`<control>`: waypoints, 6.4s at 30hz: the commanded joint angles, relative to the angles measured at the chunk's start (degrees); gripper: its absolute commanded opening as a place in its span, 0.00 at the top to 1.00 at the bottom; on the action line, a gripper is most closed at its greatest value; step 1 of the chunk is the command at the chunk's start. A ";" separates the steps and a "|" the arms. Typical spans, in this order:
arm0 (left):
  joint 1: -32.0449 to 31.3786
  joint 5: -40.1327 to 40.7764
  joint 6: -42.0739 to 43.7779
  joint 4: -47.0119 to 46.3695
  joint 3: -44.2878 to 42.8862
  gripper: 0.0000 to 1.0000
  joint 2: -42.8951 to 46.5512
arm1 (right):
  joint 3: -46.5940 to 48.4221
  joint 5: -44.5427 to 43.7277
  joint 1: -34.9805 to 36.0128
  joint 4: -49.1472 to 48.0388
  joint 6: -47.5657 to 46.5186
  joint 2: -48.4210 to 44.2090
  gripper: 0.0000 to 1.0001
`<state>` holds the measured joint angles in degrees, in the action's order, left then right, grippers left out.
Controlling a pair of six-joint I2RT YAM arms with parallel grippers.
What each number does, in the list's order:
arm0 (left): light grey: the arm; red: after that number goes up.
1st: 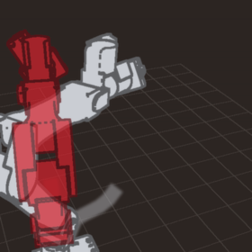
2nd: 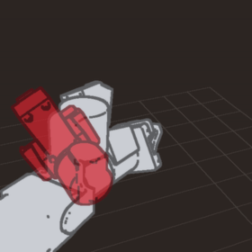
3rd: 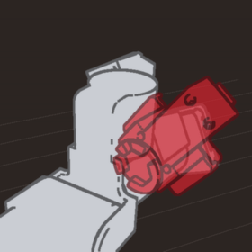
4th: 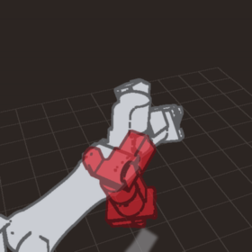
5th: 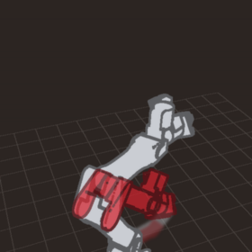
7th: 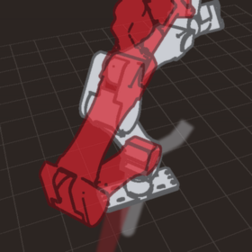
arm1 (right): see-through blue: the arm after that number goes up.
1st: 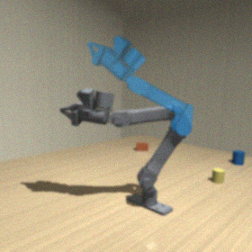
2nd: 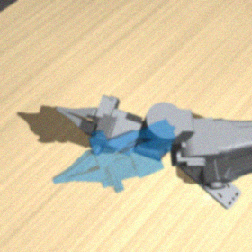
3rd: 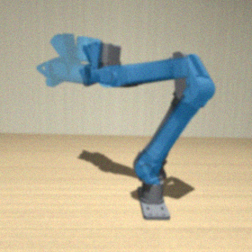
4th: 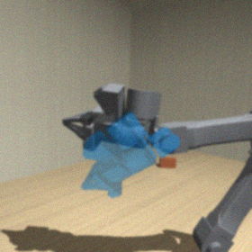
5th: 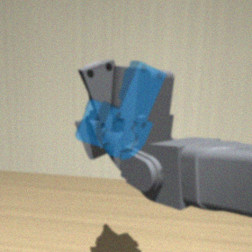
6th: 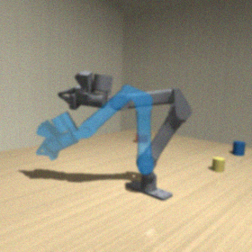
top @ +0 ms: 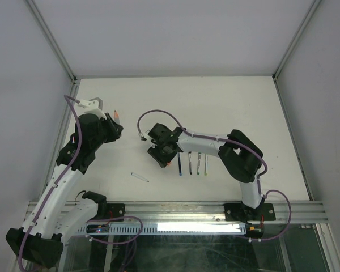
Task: Insert the pens into the pen caps
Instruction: Insert the pen cap onto the pen, then press the pen cap onto the pen.
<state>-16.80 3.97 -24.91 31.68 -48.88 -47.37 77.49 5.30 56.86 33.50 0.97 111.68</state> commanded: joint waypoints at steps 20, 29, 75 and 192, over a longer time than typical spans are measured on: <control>0.23 -6.20 -2.60 -6.38 1.92 1.00 0.32 | -4.95 -5.16 1.78 -6.86 6.87 -9.63 0.99; 0.23 -12.78 -1.56 -14.01 4.78 1.00 0.53 | -19.63 -3.70 -4.85 -22.04 24.16 -27.37 1.00; -28.82 -21.13 5.90 -38.03 2.54 1.00 -17.05 | -25.19 -36.30 -5.51 -29.15 57.06 -54.93 1.00; -29.26 -15.40 10.93 -31.48 -15.13 1.00 -10.37 | -5.98 3.67 -19.15 -42.86 25.12 -50.67 0.28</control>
<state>-45.78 -13.47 -16.93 -1.37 -61.04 -56.27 64.69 13.76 37.69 -10.90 29.67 56.97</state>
